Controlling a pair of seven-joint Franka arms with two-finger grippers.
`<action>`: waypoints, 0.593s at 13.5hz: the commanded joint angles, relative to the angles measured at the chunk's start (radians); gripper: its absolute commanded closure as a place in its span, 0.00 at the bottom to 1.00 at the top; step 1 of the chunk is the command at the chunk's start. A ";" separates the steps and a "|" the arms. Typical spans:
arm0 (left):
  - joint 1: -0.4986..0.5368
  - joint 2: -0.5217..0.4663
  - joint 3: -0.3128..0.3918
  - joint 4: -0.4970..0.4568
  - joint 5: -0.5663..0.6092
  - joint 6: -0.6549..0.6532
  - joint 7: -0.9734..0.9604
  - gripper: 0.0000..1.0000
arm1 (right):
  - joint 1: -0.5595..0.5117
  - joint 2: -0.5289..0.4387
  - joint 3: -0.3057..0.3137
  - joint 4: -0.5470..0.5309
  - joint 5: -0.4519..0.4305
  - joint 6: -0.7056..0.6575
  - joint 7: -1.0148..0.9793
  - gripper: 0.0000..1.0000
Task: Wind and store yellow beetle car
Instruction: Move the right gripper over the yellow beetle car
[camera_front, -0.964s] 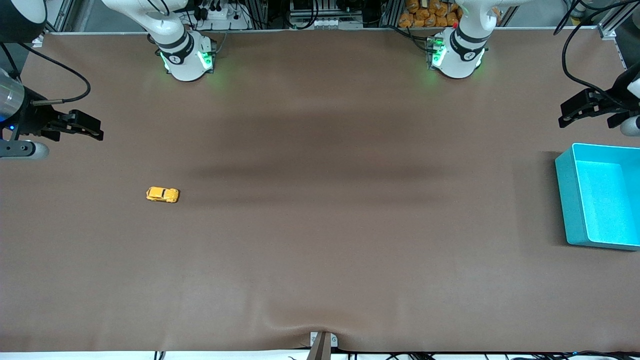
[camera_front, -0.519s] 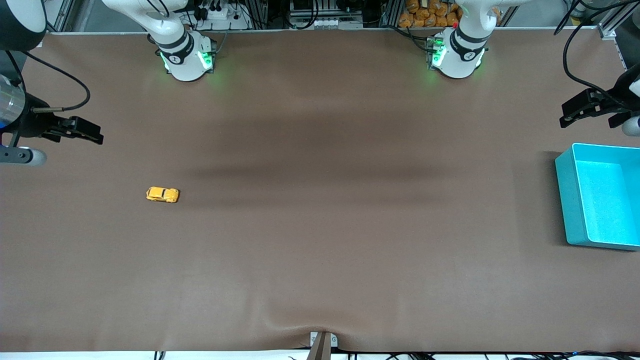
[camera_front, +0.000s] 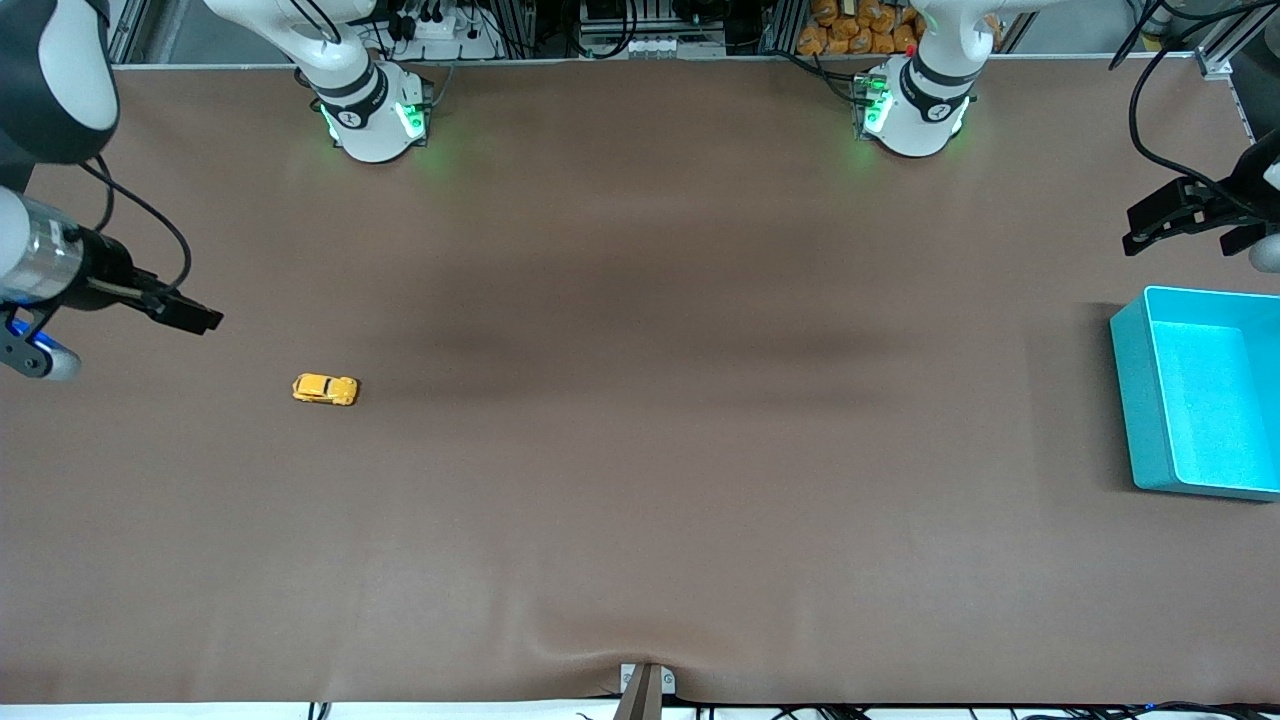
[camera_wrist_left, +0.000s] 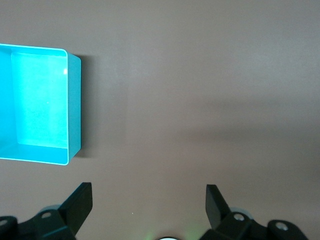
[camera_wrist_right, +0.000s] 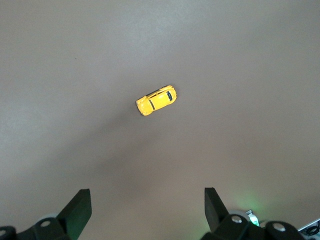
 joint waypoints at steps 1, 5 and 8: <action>0.004 0.003 0.001 0.014 0.017 -0.001 0.015 0.00 | -0.014 0.023 0.006 0.014 0.027 0.022 0.128 0.00; 0.005 0.003 0.002 0.014 0.017 -0.001 0.015 0.00 | -0.028 0.031 0.005 -0.093 0.070 0.196 0.461 0.00; 0.005 0.003 0.002 0.014 0.016 -0.001 0.015 0.00 | -0.036 0.034 0.003 -0.182 0.067 0.266 0.568 0.00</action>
